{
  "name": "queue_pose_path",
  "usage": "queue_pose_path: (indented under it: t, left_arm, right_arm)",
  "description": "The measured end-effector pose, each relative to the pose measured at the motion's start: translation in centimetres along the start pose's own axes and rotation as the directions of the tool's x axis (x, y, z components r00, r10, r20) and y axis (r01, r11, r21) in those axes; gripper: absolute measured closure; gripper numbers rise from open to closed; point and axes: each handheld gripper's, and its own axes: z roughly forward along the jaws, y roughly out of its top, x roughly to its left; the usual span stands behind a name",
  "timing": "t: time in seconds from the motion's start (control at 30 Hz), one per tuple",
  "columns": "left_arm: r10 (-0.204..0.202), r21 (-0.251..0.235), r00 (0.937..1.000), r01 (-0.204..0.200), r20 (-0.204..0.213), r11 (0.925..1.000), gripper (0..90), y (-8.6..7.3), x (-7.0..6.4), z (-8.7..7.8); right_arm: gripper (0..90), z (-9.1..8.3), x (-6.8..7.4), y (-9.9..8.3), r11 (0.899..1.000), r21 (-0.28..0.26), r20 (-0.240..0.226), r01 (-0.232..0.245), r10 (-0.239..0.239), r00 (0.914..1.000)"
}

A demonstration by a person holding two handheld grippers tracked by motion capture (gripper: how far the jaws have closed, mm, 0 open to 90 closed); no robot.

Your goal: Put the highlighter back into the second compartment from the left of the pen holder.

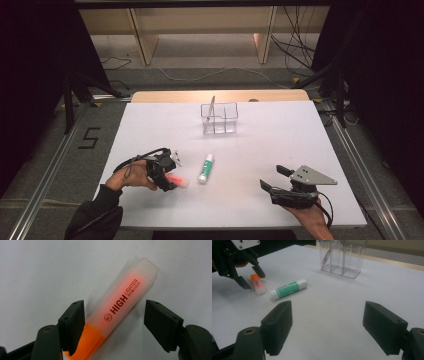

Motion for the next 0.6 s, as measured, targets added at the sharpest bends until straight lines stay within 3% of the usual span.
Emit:
queue_pose_path:
  t: [0.2,0.6]
  left_arm:
    - [-0.017,-0.003,0.9998,0.017,0.008,0.9999,34.7,0.07,0.03,0.22]
    - [0.025,0.071,0.9996,-0.026,0.009,0.9971,42.9,0.25,0.57,0.24]
  right_arm:
    - [24.6,0.01,0.02,0.00,1.000,0.000,-0.002,0.000,0.000,1.0000]
    - [24.6,0.07,0.02,0.00,1.000,0.004,-0.003,0.000,0.000,1.0000]
